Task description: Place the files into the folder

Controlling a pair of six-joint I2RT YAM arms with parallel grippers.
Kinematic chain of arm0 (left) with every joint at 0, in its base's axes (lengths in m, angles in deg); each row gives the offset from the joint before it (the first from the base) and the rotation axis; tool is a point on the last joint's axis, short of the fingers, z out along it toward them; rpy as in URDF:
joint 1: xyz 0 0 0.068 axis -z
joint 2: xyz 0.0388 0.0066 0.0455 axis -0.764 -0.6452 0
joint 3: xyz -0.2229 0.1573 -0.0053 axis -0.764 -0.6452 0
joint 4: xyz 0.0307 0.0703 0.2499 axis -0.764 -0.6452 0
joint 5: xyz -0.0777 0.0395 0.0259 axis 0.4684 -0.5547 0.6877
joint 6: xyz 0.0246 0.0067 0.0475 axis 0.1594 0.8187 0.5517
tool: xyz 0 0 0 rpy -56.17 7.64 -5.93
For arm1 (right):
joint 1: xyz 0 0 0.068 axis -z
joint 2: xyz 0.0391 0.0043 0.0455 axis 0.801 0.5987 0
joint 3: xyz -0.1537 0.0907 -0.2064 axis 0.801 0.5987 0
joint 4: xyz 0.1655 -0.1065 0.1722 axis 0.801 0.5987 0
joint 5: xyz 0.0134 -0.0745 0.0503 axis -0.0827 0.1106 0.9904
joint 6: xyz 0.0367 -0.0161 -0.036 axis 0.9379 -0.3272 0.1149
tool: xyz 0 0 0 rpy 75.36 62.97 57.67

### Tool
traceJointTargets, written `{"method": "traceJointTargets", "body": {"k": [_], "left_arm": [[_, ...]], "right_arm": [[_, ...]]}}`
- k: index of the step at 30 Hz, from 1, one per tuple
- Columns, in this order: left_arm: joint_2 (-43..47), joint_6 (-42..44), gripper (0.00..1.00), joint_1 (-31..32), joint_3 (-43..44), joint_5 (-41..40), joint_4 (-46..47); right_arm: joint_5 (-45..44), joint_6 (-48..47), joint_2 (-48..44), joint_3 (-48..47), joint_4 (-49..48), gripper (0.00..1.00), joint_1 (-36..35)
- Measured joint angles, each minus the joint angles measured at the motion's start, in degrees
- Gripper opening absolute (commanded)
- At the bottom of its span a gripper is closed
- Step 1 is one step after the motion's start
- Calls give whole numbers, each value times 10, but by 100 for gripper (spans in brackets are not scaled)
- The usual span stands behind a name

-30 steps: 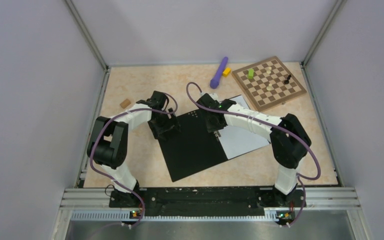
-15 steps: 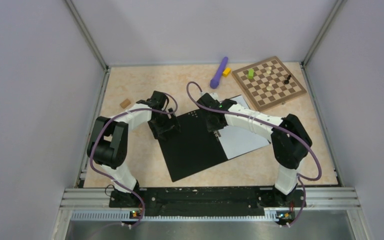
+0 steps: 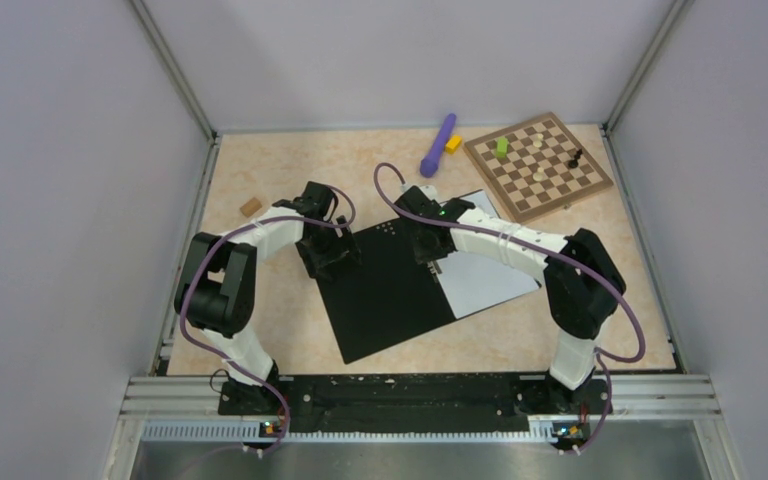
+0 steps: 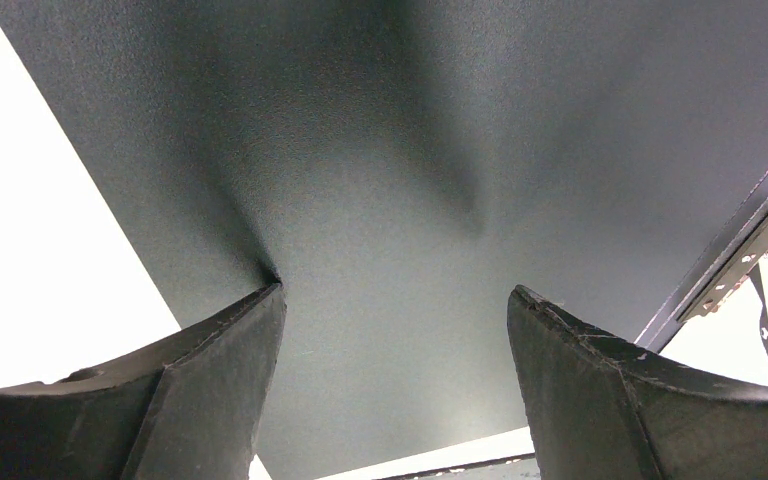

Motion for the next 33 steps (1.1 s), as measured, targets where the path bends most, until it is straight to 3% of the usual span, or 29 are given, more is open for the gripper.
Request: {"method": "traceJointTargets", "body": {"k": [22,33], "left_arm": [[0,0,87,0,0,0,0],[0,0,86,0,0,0,0]], "right_arm": [[0,0,-3,8,2,21,0],[-1,0,-3,8,3,15,-2]]}}
